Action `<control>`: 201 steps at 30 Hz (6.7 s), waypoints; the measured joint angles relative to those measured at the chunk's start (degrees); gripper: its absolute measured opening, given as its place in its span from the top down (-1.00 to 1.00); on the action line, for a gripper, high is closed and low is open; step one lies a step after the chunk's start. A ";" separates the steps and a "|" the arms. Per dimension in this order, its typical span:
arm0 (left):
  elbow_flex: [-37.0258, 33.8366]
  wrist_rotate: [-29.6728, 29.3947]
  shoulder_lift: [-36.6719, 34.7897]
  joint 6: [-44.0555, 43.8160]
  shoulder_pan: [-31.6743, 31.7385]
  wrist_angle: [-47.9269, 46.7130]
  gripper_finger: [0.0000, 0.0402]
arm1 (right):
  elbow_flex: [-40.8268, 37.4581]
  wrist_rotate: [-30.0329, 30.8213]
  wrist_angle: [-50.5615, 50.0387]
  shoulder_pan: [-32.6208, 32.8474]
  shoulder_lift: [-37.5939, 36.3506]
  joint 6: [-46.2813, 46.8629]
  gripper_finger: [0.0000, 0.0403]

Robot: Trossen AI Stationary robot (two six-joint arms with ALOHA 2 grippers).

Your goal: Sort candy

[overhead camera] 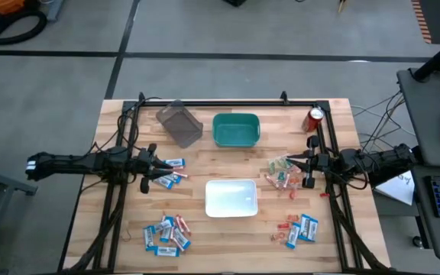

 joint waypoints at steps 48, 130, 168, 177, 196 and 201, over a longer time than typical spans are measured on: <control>1.01 -10.65 18.57 -20.41 -0.59 44.21 0.62 | 14.31 20.83 -10.08 -0.28 3.56 30.53 0.83; 37.41 -10.46 74.96 -4.92 -11.08 -46.12 0.44 | 22.83 20.14 -28.18 -0.27 5.58 45.96 0.83; 42.19 -7.55 68.56 7.13 -11.25 20.07 0.91 | 22.83 16.27 -28.12 -0.24 5.58 46.58 0.83; 42.21 -8.53 77.17 2.86 -11.25 24.08 0.90 | 22.83 16.43 -28.12 -0.24 5.58 46.54 0.83; 42.21 -4.42 80.24 -2.86 -11.30 18.33 0.60 | 23.00 16.46 -28.10 -0.26 5.58 46.39 0.83; 42.21 -4.05 80.24 -3.43 -11.30 18.34 0.48 | 23.00 17.10 -28.10 -0.26 5.58 46.28 0.83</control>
